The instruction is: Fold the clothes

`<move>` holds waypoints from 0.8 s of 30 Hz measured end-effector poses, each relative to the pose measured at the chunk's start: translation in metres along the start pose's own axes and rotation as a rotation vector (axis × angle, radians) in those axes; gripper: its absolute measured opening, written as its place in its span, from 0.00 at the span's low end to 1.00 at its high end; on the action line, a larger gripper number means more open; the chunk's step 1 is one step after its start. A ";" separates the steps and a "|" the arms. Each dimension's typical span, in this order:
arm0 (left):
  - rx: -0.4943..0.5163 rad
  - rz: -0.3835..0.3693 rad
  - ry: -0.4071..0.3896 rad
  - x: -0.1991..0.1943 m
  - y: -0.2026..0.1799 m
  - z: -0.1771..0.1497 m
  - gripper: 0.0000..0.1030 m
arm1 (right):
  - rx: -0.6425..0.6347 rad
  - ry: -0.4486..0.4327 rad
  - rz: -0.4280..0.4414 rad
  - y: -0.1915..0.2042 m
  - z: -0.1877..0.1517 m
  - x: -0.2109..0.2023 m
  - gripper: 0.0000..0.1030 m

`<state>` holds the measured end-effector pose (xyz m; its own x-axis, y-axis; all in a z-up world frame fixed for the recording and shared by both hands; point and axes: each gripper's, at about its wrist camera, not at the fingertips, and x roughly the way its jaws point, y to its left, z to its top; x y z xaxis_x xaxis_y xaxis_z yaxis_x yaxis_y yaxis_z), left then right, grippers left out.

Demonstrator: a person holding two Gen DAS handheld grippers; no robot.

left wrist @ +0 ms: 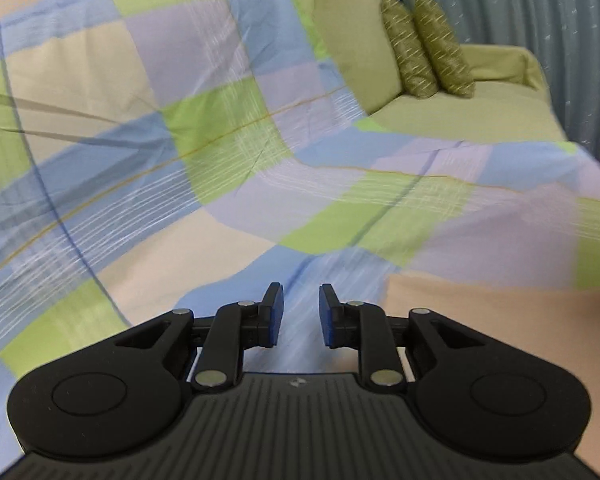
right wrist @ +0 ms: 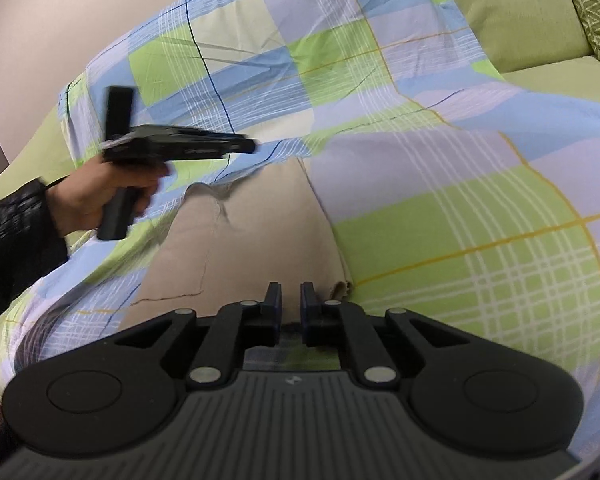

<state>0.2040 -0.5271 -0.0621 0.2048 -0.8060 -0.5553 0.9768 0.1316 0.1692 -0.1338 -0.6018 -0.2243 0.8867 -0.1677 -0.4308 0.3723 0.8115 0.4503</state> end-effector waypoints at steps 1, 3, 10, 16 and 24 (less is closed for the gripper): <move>-0.001 -0.027 0.004 -0.010 -0.007 -0.005 0.25 | -0.004 -0.008 0.004 0.002 0.001 -0.002 0.12; 0.029 -0.049 0.032 -0.023 -0.026 -0.019 0.27 | -0.013 -0.019 0.028 0.008 0.003 -0.002 0.12; 0.014 0.003 0.104 -0.013 -0.018 -0.053 0.36 | -0.115 -0.012 0.196 0.053 0.017 0.017 0.12; -0.004 0.017 0.108 -0.012 -0.002 -0.058 0.36 | -0.243 0.019 0.193 0.076 0.047 0.055 0.14; -0.028 0.012 0.095 -0.006 0.002 -0.067 0.37 | -0.340 0.203 0.162 0.086 0.029 0.095 0.16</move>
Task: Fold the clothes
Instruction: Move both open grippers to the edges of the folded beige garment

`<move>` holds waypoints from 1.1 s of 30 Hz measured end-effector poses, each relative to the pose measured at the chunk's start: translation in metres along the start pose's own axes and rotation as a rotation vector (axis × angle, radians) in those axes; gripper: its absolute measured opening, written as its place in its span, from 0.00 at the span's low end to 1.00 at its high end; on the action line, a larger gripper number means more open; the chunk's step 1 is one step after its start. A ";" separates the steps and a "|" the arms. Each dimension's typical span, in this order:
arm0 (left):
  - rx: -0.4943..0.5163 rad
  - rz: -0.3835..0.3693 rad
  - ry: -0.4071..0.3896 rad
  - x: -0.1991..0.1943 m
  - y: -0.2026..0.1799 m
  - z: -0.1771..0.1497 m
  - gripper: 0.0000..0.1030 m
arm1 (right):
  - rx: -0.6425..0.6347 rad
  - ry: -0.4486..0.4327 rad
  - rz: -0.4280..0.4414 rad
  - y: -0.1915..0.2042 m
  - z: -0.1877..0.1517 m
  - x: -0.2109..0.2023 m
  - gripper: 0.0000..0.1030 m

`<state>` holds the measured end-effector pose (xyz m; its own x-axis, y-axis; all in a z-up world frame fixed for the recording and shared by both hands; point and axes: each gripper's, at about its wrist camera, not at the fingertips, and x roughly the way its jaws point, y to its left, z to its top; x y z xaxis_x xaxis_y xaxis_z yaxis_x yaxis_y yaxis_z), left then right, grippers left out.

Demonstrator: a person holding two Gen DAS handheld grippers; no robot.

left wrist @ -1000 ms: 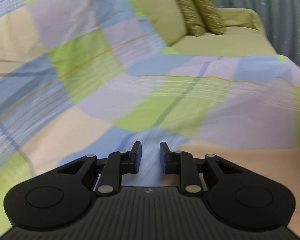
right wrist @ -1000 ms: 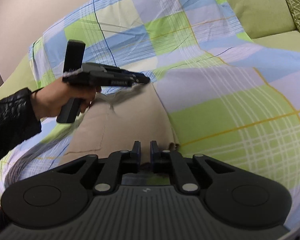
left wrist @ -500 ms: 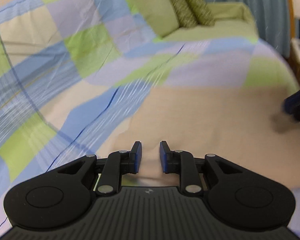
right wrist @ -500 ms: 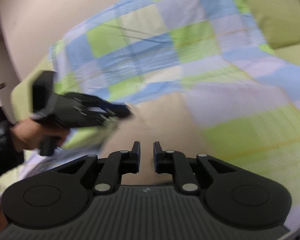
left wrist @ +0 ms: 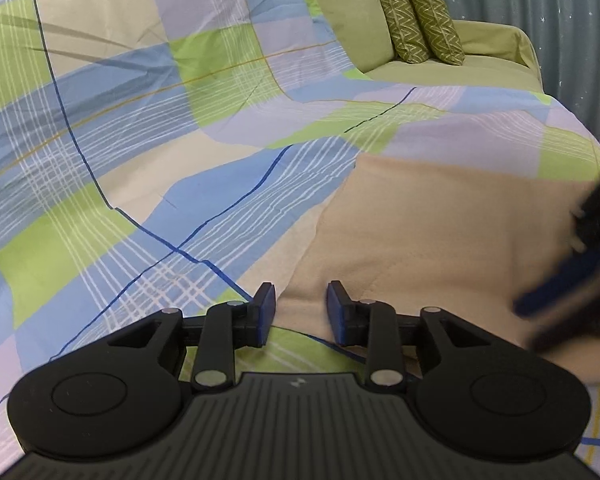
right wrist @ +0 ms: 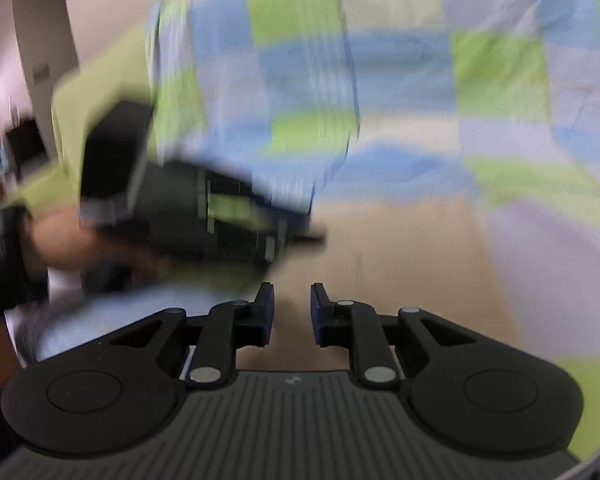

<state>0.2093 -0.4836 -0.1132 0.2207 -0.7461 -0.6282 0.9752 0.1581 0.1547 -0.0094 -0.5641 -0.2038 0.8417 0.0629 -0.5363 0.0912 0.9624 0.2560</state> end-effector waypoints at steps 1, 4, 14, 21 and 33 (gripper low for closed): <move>-0.001 0.000 0.001 0.000 0.000 0.000 0.37 | 0.013 0.000 -0.001 0.001 -0.006 -0.009 0.16; 0.005 0.010 0.000 0.001 -0.001 -0.001 0.37 | 0.044 0.002 -0.006 0.004 -0.021 -0.033 0.16; 0.068 0.097 -0.040 -0.038 -0.024 0.001 0.33 | 0.051 0.026 -0.060 0.023 -0.039 -0.078 0.16; 0.329 0.025 -0.110 -0.120 -0.100 -0.032 0.36 | 0.038 -0.045 -0.174 0.010 -0.055 -0.138 0.24; 0.879 0.126 -0.104 -0.108 -0.186 -0.067 0.37 | 0.006 -0.089 -0.285 -0.015 -0.065 -0.177 0.35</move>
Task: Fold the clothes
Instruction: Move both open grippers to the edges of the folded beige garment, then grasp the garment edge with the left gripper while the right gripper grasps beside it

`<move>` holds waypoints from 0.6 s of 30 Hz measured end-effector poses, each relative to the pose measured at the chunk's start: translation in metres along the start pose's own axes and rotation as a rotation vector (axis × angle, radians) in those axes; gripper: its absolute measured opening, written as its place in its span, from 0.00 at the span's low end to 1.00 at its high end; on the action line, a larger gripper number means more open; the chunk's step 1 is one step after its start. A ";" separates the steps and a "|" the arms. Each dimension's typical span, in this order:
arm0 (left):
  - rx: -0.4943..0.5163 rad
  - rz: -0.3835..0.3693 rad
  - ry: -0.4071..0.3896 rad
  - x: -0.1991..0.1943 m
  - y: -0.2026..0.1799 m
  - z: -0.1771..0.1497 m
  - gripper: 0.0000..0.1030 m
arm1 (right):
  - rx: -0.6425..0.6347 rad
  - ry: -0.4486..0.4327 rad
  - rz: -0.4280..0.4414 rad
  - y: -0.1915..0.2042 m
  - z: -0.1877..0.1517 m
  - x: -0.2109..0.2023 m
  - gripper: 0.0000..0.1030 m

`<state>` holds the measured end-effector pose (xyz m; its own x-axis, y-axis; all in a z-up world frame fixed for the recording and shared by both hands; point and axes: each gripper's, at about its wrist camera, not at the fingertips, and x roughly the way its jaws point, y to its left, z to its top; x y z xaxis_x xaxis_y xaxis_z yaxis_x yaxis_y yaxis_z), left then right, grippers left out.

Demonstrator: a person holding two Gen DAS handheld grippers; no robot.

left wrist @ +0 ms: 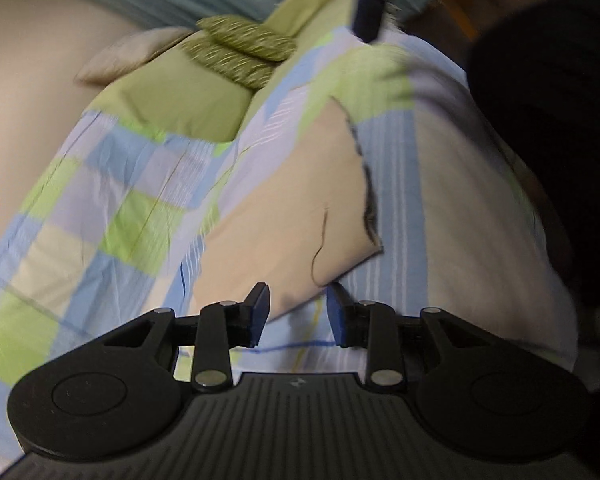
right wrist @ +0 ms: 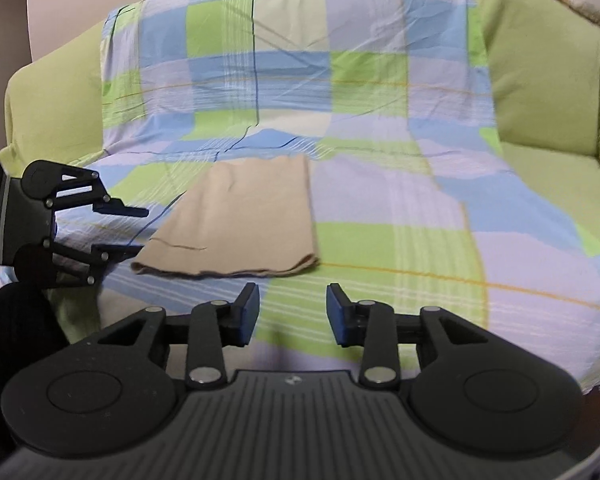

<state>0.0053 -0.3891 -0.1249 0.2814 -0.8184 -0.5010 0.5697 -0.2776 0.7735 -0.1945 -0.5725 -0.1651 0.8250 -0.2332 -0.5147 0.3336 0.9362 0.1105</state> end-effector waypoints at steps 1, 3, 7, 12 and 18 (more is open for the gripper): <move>0.034 -0.005 -0.001 0.003 -0.001 0.001 0.37 | -0.006 -0.002 -0.003 -0.001 0.000 0.000 0.35; 0.120 -0.010 -0.005 0.008 -0.004 0.004 0.37 | -0.052 -0.001 -0.020 -0.006 0.003 0.001 0.38; 0.216 0.019 -0.015 0.020 -0.014 0.009 0.36 | -0.198 0.006 -0.045 -0.013 0.011 0.011 0.42; 0.201 0.039 -0.023 0.024 -0.020 0.012 0.31 | -0.532 0.076 -0.056 -0.010 0.014 0.040 0.44; -0.173 -0.052 -0.024 0.022 0.009 0.008 0.12 | -0.923 0.083 -0.010 0.017 -0.003 0.060 0.44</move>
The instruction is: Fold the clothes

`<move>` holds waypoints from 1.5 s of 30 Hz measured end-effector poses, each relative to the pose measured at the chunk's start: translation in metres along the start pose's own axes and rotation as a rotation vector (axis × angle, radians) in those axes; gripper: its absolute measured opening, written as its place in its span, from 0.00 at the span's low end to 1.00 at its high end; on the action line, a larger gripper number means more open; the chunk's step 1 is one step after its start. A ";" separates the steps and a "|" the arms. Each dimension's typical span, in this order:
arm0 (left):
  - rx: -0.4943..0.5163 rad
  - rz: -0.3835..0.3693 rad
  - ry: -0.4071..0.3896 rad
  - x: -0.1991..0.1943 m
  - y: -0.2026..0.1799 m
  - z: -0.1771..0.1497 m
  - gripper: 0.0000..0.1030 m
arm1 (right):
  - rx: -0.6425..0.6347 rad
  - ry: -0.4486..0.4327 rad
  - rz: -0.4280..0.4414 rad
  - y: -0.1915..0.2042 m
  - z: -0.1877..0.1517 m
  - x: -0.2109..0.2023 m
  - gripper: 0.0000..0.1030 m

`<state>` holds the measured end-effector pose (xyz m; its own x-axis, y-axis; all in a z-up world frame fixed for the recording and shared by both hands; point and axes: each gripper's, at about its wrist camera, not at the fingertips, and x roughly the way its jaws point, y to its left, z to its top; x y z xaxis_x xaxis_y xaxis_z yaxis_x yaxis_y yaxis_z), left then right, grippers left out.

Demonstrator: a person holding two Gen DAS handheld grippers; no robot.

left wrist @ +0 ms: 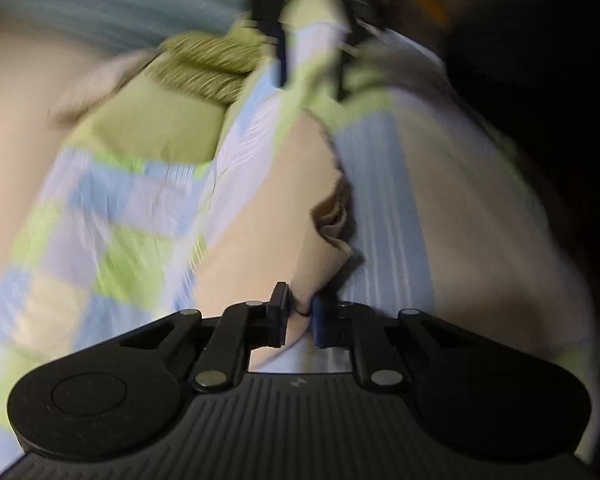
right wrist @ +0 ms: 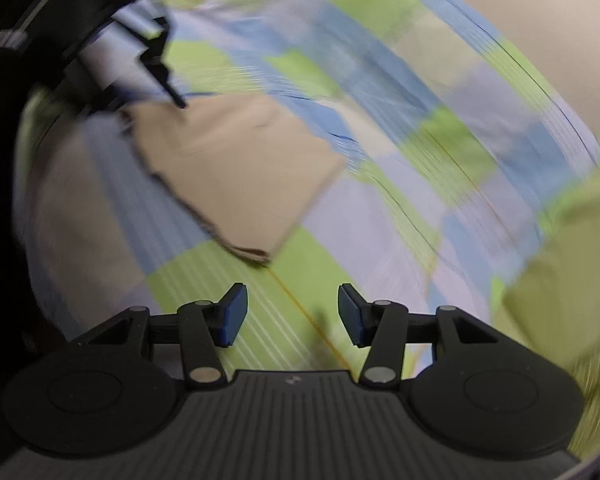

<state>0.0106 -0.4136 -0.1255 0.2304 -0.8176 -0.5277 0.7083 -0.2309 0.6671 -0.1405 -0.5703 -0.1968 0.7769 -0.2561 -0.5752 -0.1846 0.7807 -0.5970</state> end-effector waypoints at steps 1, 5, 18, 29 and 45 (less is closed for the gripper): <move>-0.098 -0.018 -0.006 -0.001 0.010 -0.002 0.12 | -0.033 -0.004 -0.002 0.004 0.001 0.002 0.44; -0.339 -0.067 -0.034 -0.003 0.036 -0.010 0.12 | -0.140 -0.087 0.003 0.015 0.008 0.009 0.44; -0.317 -0.057 -0.012 -0.021 0.041 -0.019 0.07 | -0.230 -0.128 -0.010 0.025 0.035 0.024 0.01; -0.317 -0.052 0.050 -0.077 0.015 -0.049 0.07 | -0.227 -0.156 0.145 0.072 0.077 -0.028 0.01; 0.141 0.089 -0.032 -0.078 -0.039 -0.043 0.27 | -0.165 -0.141 0.150 0.068 0.085 -0.030 0.01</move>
<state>-0.0062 -0.3183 -0.1334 0.2646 -0.8541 -0.4478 0.5846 -0.2272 0.7788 -0.1246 -0.4612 -0.1725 0.8077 -0.0533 -0.5871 -0.3905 0.6978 -0.6006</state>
